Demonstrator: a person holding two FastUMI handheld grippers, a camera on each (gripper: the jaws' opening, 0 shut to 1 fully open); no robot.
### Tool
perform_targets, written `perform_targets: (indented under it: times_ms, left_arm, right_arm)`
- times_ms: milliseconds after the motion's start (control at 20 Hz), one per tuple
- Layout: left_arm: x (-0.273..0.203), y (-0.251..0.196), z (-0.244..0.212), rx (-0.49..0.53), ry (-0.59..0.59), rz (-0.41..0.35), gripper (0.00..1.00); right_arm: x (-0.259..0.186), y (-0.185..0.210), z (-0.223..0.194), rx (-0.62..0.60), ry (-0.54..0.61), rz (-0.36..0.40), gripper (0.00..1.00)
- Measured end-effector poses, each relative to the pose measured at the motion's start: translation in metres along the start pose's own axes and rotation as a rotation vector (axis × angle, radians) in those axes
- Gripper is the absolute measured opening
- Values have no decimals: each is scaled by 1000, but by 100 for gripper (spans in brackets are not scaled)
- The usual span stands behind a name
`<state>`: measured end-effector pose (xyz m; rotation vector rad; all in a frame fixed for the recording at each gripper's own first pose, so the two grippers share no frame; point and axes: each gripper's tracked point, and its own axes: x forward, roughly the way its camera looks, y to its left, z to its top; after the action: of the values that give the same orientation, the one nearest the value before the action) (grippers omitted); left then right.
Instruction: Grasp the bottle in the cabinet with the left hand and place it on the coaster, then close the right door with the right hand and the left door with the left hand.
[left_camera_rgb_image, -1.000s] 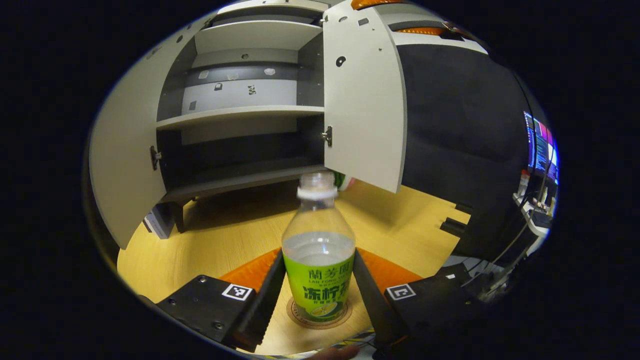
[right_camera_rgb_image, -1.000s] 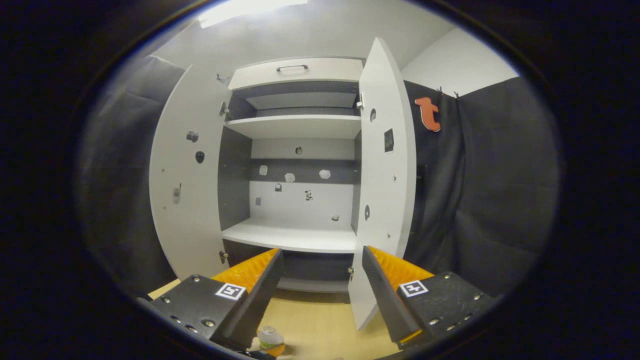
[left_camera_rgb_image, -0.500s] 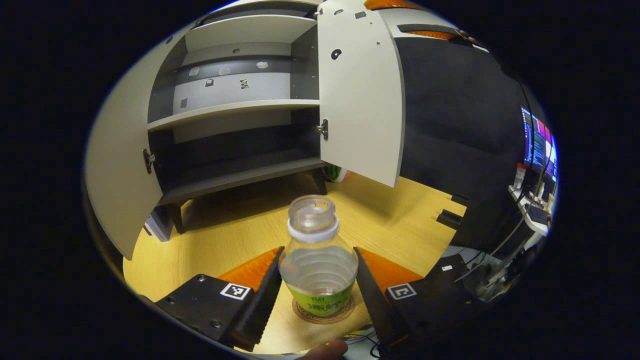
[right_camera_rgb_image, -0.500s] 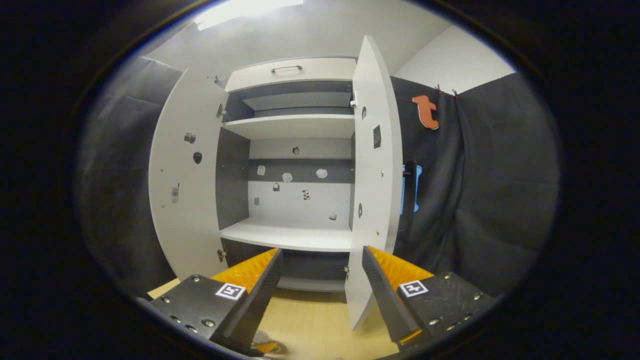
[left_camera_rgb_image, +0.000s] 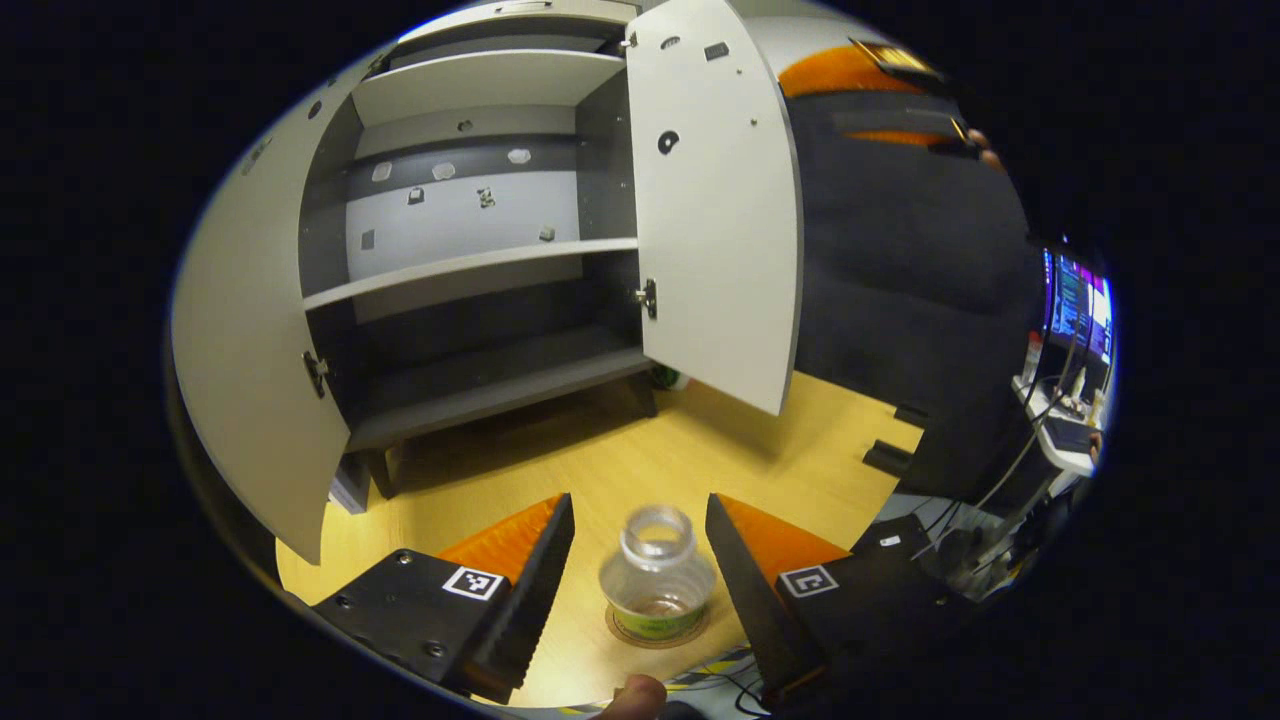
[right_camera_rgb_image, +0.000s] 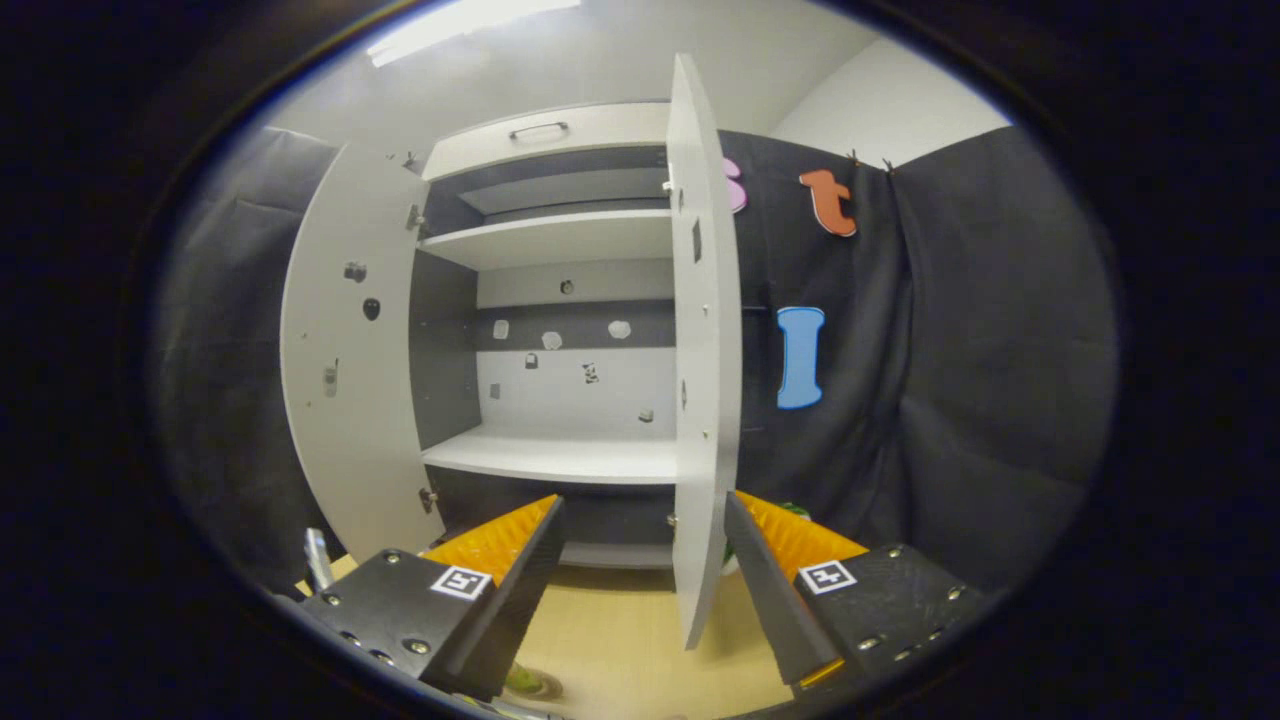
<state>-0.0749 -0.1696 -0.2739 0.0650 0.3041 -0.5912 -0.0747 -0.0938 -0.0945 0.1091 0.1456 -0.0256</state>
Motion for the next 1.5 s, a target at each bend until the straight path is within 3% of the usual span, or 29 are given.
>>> perform_targets:
  times_ms: [200, 300, 350, 450, 700, 950, 1050, 1300, 1500]
  left_arm:
    - [-16, 1, 68, -20, -78, 15, 86]
    - [-21, 19, 103, -17, -134, 108, 92]
    - [-23, 24, 120, -8, -148, 127, 98]
    - [-30, 23, 147, -2, -179, 142, 100]
    - [-50, 27, 215, 0, -249, 167, 99]
    - [-77, 51, 259, 6, -287, 283, 100]
    - [-88, 61, 269, -8, -297, 311, 98]
    - [-119, 87, 280, 12, -339, 378, 100]
    - [-132, 108, 266, -7, -323, 423, 98]
  right_arm:
    - [-7, -40, 10, -1, -39, -41, 96]
    - [-8, -61, 15, 2, -55, -51, 96]
    - [-8, -69, 18, 8, -59, -40, 93]
    - [-2, -92, 25, 16, -62, -45, 93]
    - [22, -156, 43, -32, -73, -107, 96]
    - [63, -184, 62, -13, -74, -100, 93]
    - [83, -197, 65, -25, -61, -118, 96]
    - [118, -171, 76, 20, -60, 1, 94]
    - [143, -147, 71, 30, -39, 21, 96]
